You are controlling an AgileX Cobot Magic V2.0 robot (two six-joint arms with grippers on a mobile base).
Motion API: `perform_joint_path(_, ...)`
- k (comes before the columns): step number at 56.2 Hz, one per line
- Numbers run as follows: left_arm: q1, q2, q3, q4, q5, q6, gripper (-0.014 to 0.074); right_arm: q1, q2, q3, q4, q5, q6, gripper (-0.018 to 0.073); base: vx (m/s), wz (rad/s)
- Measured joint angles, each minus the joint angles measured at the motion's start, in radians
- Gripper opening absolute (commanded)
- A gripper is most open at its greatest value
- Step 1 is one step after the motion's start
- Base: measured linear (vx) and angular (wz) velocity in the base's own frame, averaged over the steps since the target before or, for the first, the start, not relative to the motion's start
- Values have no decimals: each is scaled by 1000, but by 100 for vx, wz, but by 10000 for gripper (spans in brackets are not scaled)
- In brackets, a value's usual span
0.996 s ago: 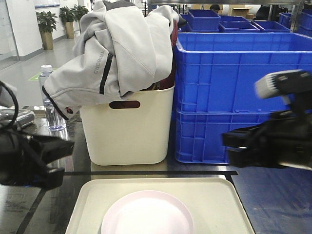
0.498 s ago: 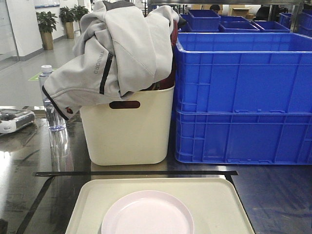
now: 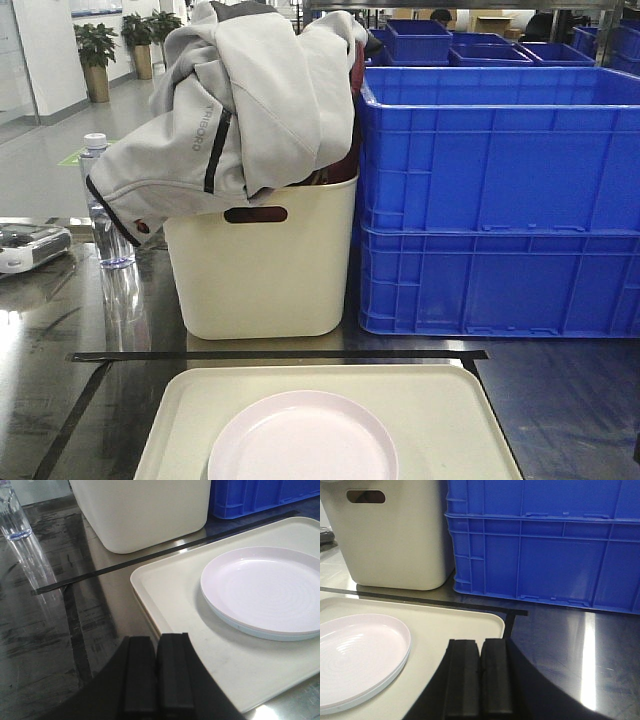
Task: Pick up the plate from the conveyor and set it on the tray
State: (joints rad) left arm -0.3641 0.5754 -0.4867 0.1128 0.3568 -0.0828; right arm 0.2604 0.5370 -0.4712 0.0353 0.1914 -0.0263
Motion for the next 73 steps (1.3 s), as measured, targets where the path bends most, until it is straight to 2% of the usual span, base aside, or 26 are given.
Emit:
perform_joint_path(11,0,0,1,2,-1,0,3,0,0,0,0,0,0,-9,0,0)
perform_joint_path(18,11,-19,39,37,-20,8,3,0,0,0,0,0,0,-9,0,0)
perform_joint_path(25,77,-120,171,40,-114,1,3,0,0,0,0,0,0,-9,0,0)
perform_joint_path(33,176,-324,400,35,-294,2,3,0,0,0,0,-2,0,-9,0,0)
perform_joint_path(37,216,-430,489,27,-331,1,3,0,0,0,0,-2,0,-9,0,0)
perform_joint_path(45,263,-571,512,16,-303,13,3,0,0,0,0,-2,0,-9,0,0)
perform_joint_path(73,270,-583,514,13,-269,22,3,0,-3,1,0,-4,0,-9,0,0)
